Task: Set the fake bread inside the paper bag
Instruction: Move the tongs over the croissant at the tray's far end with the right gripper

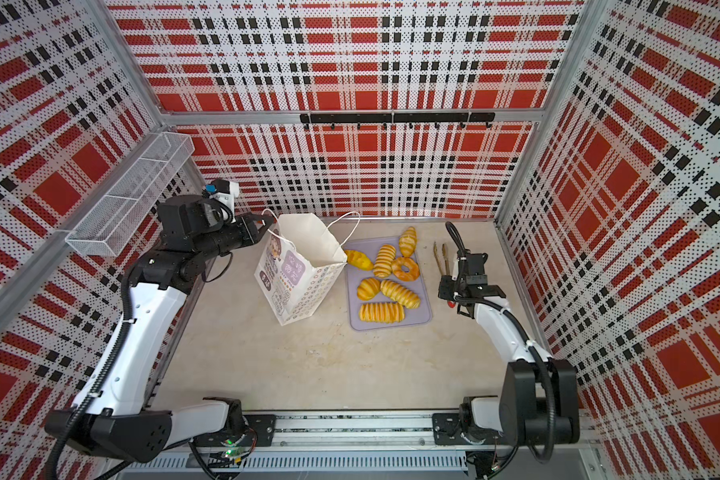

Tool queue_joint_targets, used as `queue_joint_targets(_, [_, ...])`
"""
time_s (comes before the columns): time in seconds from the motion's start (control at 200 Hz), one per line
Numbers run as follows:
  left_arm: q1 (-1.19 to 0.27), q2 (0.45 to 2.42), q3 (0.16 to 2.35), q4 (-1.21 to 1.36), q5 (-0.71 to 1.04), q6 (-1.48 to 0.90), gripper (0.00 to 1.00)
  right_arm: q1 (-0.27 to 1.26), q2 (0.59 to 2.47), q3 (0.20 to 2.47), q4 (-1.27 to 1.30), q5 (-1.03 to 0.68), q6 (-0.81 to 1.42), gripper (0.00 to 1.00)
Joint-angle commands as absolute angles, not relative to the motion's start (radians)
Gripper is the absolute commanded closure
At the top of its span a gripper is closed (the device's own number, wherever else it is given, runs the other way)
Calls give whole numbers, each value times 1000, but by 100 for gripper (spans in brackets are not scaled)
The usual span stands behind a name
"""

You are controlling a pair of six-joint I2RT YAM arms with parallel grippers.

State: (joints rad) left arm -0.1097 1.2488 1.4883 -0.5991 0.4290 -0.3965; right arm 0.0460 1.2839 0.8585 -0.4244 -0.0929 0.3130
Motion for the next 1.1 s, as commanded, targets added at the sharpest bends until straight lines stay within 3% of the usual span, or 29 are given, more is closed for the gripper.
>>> queue_joint_targets(0.0, [-102,1191,1450,-528,452,-397,100,52,1207,842,-465,-130,328,73])
queue_joint_targets(0.451, [-127,1114,1344,-467,483,-381,100,53,891,758,-604,-338,344,72])
queue_joint_targets(1.097, [-145,1173,1411,-465,501,-341,100,57,1205,895,-456,-345,370,70])
